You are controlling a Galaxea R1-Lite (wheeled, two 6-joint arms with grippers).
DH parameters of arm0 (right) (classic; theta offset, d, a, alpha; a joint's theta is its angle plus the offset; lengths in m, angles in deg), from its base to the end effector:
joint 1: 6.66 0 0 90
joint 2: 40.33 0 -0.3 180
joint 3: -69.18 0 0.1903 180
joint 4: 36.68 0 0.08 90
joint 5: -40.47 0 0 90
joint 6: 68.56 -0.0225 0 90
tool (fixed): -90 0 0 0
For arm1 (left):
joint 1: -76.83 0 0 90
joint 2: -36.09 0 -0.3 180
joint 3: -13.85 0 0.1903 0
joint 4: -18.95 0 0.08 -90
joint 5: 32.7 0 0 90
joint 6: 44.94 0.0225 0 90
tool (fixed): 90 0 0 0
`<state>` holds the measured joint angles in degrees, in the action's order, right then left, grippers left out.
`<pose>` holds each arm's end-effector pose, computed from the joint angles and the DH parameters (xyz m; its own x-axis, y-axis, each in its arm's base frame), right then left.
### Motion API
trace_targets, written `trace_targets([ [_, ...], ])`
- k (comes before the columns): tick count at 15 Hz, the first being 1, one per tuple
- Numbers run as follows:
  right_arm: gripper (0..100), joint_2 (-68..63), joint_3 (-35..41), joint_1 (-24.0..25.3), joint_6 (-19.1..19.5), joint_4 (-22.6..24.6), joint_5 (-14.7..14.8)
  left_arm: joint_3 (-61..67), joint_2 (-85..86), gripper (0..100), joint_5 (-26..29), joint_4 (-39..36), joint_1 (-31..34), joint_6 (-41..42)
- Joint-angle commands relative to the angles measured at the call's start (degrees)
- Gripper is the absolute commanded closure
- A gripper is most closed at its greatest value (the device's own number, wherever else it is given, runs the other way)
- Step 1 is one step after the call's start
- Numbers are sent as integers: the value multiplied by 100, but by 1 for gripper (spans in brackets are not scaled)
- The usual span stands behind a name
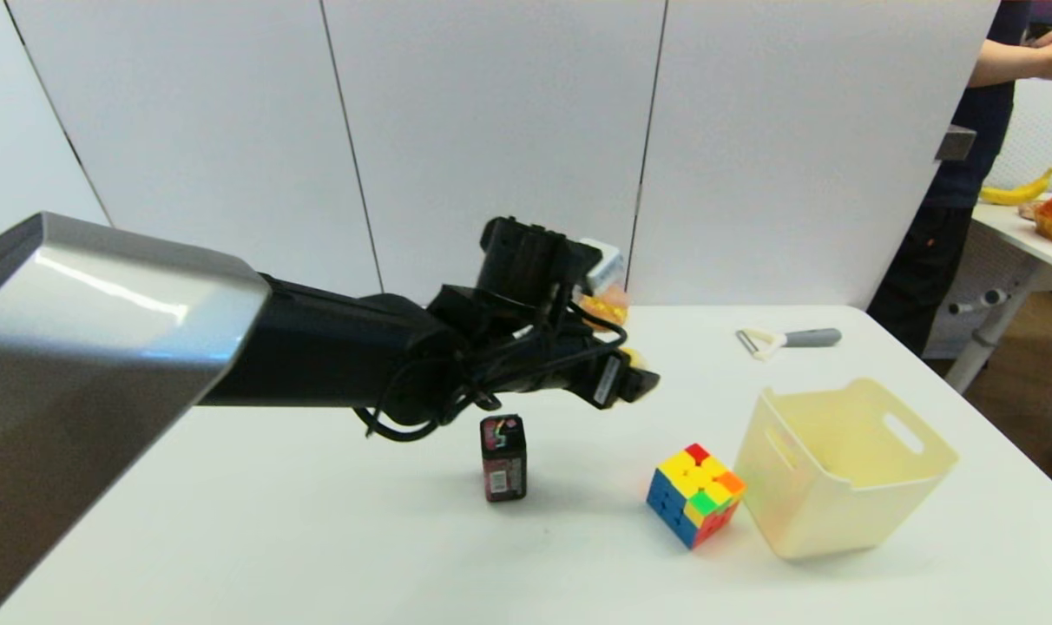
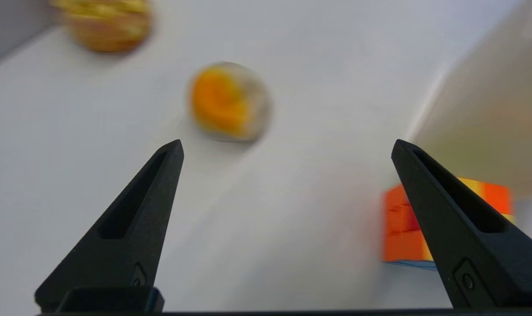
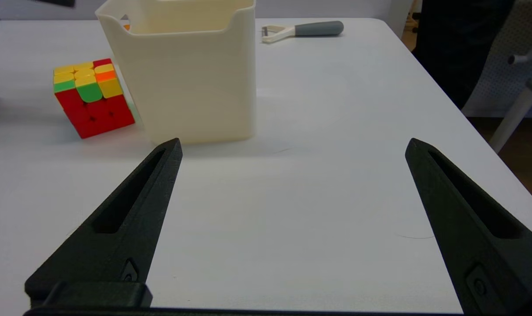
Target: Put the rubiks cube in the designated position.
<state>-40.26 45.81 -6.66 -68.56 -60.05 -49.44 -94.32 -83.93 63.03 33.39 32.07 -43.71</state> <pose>-0.0229 0.0000 0.0755 1.0000 -0.0016 0.0012 0.0016 1.0000 0.0000 0.3024 -0.3031 0.1753 0.5631 -0.6990 -0.4407 0.7708 0.6366 -0.0250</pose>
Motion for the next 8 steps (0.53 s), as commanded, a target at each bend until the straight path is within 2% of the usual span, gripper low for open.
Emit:
trace_targets([
  [1, 0, -7, 0, 0, 0, 0, -1, 26, 391, 0, 69, 31, 741, 176],
  [8, 0, -7, 0, 0, 0, 0, -1, 263, 1341, 0, 77, 418, 2631, 255],
])
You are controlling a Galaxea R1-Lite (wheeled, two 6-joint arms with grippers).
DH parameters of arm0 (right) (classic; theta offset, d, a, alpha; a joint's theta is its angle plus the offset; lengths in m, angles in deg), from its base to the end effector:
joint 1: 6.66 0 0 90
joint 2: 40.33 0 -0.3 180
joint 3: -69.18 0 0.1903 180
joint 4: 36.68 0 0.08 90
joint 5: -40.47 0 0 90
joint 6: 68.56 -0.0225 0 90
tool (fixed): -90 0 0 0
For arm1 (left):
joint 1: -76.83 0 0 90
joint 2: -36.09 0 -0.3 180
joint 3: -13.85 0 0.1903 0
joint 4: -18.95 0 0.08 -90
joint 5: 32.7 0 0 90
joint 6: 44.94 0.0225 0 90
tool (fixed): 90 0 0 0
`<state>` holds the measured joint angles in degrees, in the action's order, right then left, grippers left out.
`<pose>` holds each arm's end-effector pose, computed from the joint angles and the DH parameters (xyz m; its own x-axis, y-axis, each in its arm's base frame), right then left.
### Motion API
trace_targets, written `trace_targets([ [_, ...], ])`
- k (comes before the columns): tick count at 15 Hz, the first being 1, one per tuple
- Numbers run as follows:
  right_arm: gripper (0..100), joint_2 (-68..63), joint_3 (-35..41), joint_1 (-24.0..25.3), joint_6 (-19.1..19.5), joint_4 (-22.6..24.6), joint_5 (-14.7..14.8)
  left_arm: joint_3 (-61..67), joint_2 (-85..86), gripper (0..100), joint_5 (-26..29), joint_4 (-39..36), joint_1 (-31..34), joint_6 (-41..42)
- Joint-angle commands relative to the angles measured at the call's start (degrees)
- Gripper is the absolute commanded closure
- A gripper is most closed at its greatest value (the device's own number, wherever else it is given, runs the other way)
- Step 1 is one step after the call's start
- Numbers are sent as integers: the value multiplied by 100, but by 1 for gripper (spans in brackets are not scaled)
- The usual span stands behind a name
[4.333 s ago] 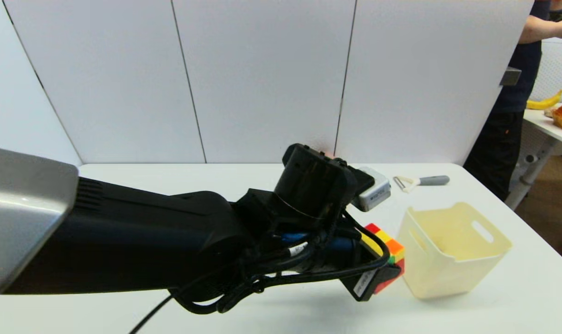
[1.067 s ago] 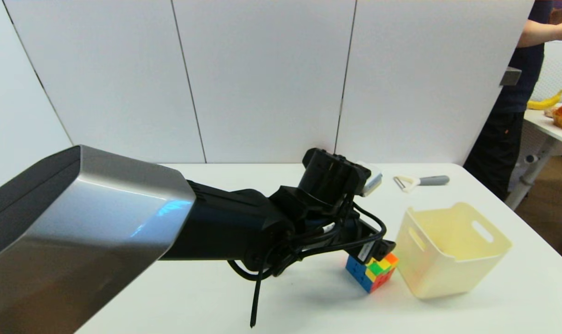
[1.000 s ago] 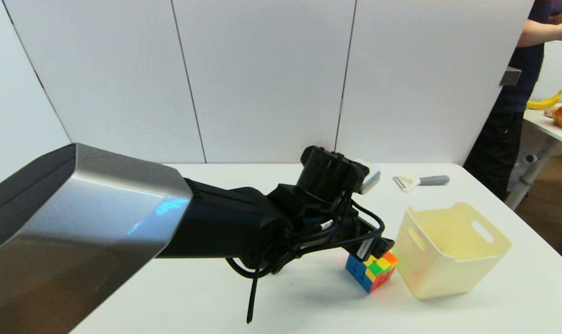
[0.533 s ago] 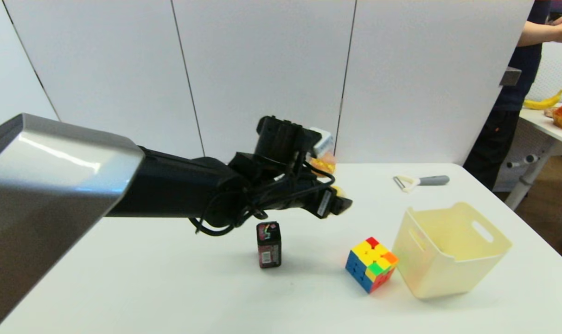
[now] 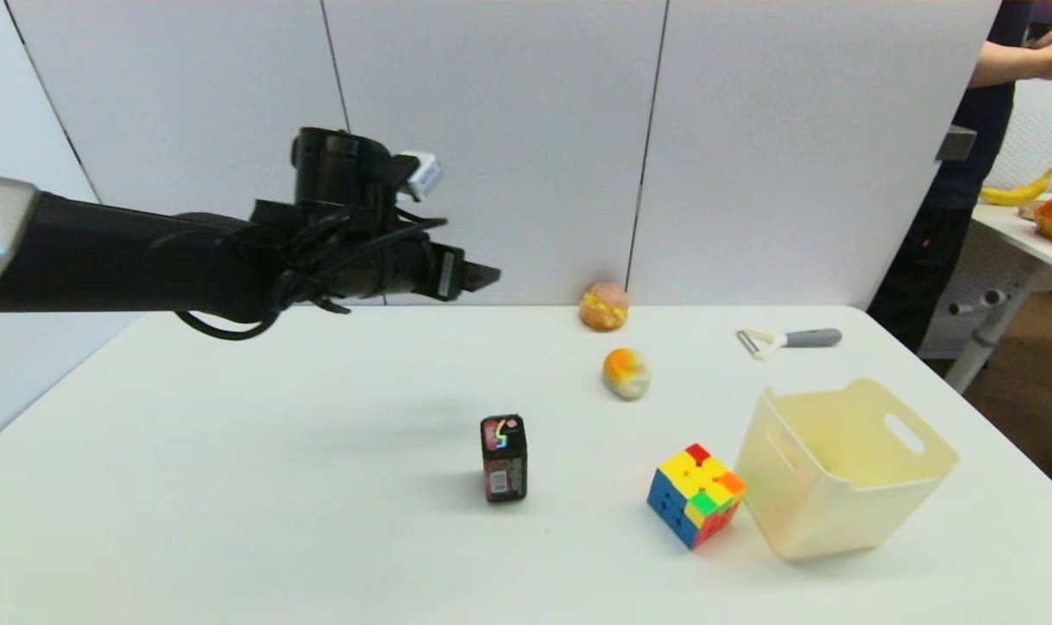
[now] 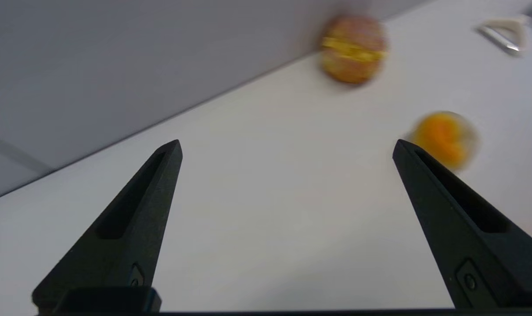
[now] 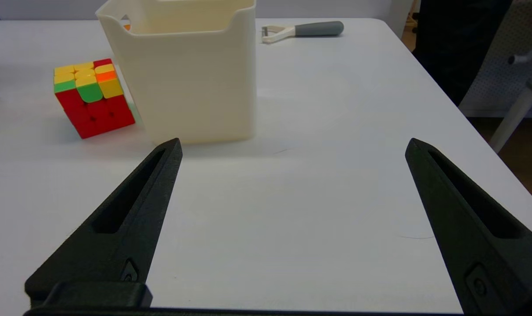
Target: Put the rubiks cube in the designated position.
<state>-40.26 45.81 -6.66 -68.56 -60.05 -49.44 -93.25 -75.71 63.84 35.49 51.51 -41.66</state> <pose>-0.0229 0.0000 0.0755 1.0000 -0.0016 0.0012 0.0016 1.0000 0.0000 0.3573 -0.1719 0.2259 0.7883 -0.4990 -0.3599 0.5387 0.8424 0.0121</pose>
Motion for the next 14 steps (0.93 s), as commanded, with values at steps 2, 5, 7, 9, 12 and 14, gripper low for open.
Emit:
trace_targets([
  [2, 0, -7, 0, 0, 0, 0, -1, 499, 950, 0, -12, 428, 1425, 296],
  [5, 0, -7, 0, 9, 0, 0, -1, 1149, 1547, 0, -21, 498, 2347, 375],
  [7, 0, -7, 0, 0, 0, 0, -1, 1668, 2075, 0, -21, 656, 2875, 375],
  [9, 0, -7, 0, 0, 0, 0, -1, 2362, 2813, 0, -29, 788, 3165, 375],
  [12, 0, -7, 0, 0, 0, 0, -1, 3654, 3929, 0, -38, 779, 3147, 437],
  [14, 0, -7, 0, 0, 0, 0, -1, 4647, 4949, 0, -38, 788, 2989, 446],
])
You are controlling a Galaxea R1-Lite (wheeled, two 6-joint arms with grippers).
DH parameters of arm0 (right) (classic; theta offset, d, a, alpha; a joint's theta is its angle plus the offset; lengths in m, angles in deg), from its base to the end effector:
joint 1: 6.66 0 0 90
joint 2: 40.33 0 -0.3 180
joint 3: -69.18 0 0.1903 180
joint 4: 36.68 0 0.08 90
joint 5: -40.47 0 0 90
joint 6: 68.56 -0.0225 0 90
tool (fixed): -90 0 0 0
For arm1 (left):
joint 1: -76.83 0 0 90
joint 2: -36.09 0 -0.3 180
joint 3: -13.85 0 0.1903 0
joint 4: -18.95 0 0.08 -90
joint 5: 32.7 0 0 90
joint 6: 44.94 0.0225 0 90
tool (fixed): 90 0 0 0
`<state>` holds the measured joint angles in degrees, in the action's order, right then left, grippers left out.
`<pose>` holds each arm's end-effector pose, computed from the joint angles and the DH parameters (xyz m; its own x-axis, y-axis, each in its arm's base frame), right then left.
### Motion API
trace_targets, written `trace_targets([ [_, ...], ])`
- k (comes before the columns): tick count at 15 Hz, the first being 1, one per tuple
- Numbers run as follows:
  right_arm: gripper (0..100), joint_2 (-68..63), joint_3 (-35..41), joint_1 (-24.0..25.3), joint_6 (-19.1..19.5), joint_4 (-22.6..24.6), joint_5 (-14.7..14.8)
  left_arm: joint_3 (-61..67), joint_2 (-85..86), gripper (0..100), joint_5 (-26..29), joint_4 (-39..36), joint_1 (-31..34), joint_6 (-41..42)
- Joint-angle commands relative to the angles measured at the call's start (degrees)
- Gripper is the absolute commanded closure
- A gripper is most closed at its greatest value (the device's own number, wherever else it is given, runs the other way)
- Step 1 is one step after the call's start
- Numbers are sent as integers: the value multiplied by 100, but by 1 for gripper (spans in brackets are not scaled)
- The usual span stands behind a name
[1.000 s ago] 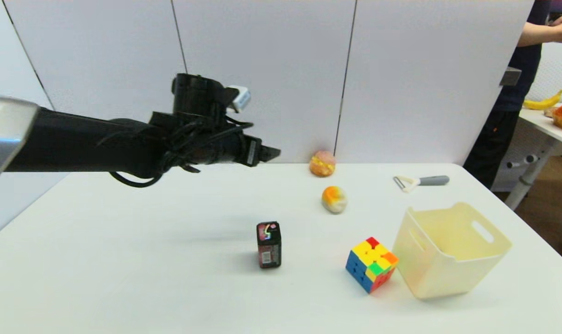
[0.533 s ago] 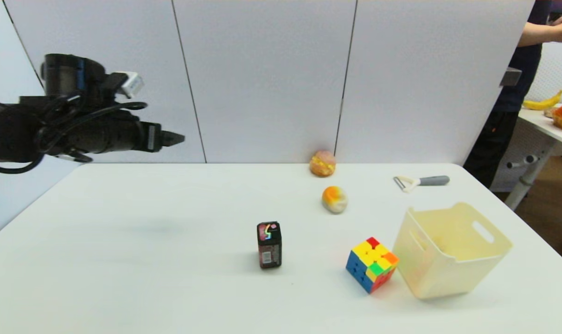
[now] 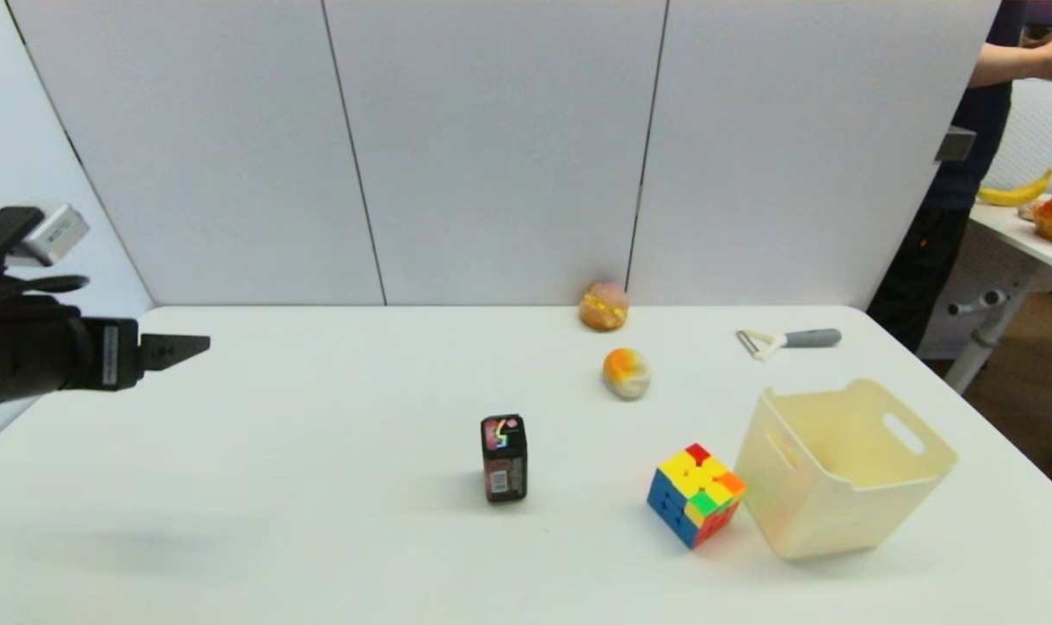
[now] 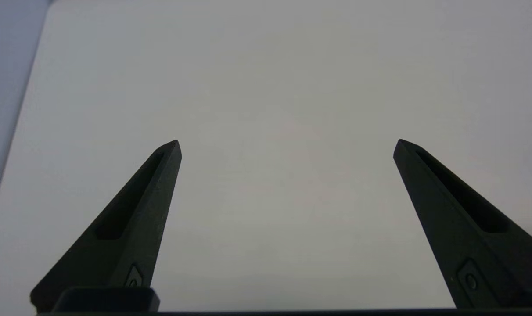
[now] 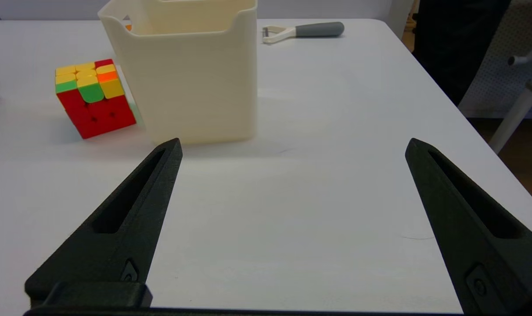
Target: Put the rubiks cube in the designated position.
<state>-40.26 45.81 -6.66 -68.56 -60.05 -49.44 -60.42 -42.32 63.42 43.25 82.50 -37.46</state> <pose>-0.0229 0.0000 0.0755 1.0000 -0.0016 0.0012 0.0016 1.0000 0.0000 0.2187 0.0193 0.2314 0.8806 -0.0197 -0.4735 0.0568 0.9963 0.0641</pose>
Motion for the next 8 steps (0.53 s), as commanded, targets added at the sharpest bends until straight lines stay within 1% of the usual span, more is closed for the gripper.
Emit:
trace_targets([
  [1, 0, -7, 0, 9, 0, 0, -1, 1830, 2102, 0, 12, 20, -145, 34],
  [4, 0, -7, 0, 0, 0, 0, -1, 3008, 3367, 0, 30, 64, -198, 43],
  [6, 0, -7, 0, 0, 0, 0, -1, 3579, 4150, 0, -6, 346, -628, 25],
  [8, 0, -7, 0, 0, 0, 0, -1, 3957, 4756, 0, 12, 609, -664, 34],
])
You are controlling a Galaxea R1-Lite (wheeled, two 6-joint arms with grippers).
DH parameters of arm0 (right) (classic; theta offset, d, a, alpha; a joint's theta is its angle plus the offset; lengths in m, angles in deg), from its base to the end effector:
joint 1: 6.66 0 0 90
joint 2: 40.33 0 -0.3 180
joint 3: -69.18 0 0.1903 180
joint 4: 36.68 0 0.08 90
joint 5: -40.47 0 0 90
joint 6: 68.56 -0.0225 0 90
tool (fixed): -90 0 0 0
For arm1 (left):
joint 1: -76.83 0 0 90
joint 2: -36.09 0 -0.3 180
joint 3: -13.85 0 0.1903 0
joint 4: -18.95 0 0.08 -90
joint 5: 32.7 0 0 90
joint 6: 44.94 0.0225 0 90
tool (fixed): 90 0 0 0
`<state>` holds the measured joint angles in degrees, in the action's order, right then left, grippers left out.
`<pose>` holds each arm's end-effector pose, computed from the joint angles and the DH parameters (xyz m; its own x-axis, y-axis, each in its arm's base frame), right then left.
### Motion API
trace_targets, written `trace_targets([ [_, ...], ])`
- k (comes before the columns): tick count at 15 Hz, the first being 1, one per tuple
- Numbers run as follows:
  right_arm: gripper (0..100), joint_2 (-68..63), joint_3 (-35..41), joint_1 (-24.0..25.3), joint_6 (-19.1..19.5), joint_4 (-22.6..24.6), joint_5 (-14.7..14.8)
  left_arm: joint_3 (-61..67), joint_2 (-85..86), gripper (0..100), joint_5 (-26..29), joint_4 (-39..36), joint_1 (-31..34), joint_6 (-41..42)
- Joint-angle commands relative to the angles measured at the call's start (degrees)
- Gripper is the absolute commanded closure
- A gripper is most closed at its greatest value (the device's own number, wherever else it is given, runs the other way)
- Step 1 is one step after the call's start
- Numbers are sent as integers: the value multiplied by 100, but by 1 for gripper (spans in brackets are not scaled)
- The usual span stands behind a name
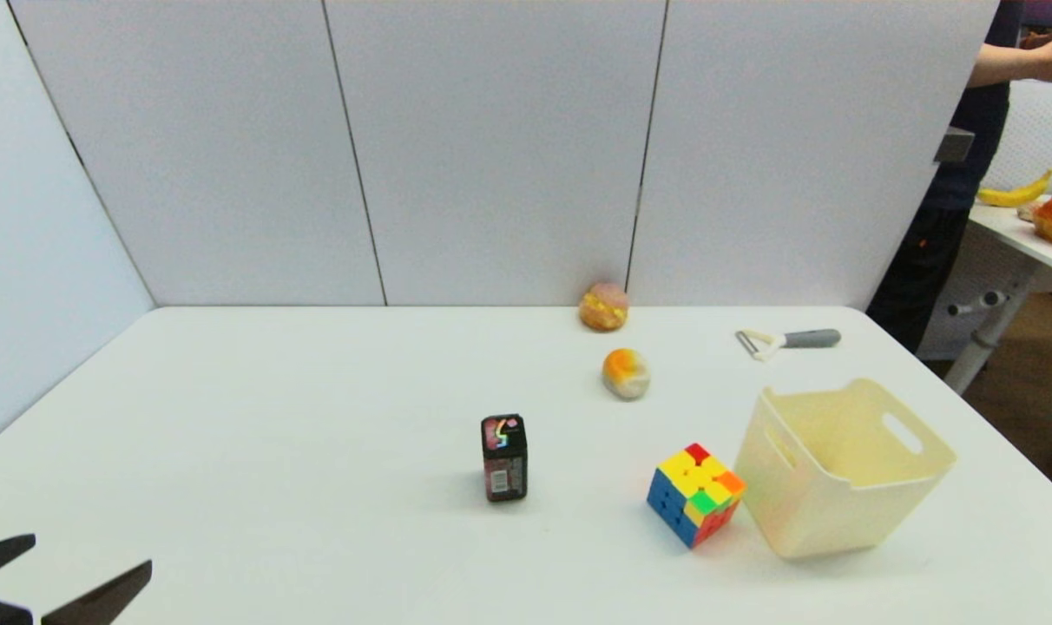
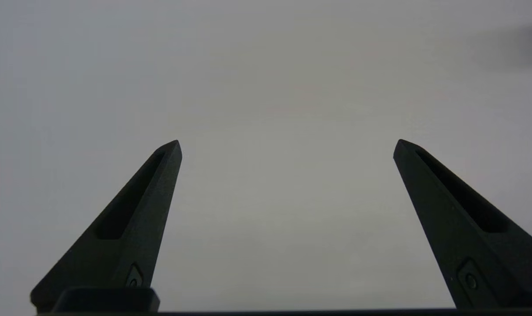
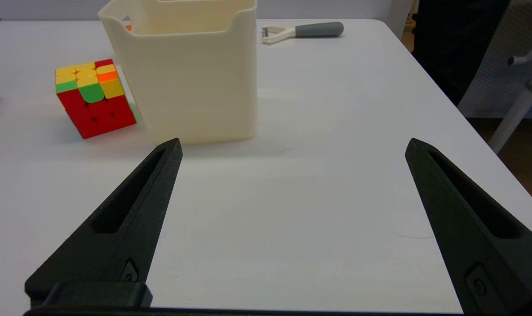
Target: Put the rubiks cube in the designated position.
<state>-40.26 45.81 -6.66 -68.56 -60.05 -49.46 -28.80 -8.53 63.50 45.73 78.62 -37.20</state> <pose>-0.0229 0.0000 0.0755 1.0000 -0.0012 0.0012 0.0012 1.0000 0.0000 0.0664 -0.0004 0.1549 0.8745 -0.0807 -0.4782 0.1278 0.9896 0.0666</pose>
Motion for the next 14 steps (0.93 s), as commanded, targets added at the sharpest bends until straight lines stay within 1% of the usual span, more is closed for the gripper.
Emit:
trace_targets([
  [1, 0, -7, 0, 0, 0, 0, 1, 1006, 1746, 0, 14, 494, -276, 17],
  [3, 0, -7, 0, 0, 0, 0, 1, 1375, 2581, 0, -48, 1021, -276, 61],
  [4, 0, -7, 0, 0, 0, 0, 1, 1357, 2889, 0, -162, 1109, -293, 61],
  [6, 0, -7, 0, 0, 0, 0, 1, 1366, 3231, 0, -153, 1082, -311, 87],
  [7, 0, -7, 0, 0, 0, 0, 1, 1366, 3469, 0, -145, 1065, -214, 61],
  [9, 0, -7, 0, 0, 0, 0, 1, 1454, 4488, 0, -136, 757, -170, 8],
  [11, 0, -7, 0, 0, 0, 0, 1, 1823, 4488, 0, -197, -157, -170, -176],
  [12, 0, -7, 0, 0, 0, 0, 1, 1937, 4479, 0, -277, -420, -170, -308],
  [14, 0, -7, 0, 0, 0, 0, 1, 1929, 4479, 0, -391, -376, -170, -625],
])
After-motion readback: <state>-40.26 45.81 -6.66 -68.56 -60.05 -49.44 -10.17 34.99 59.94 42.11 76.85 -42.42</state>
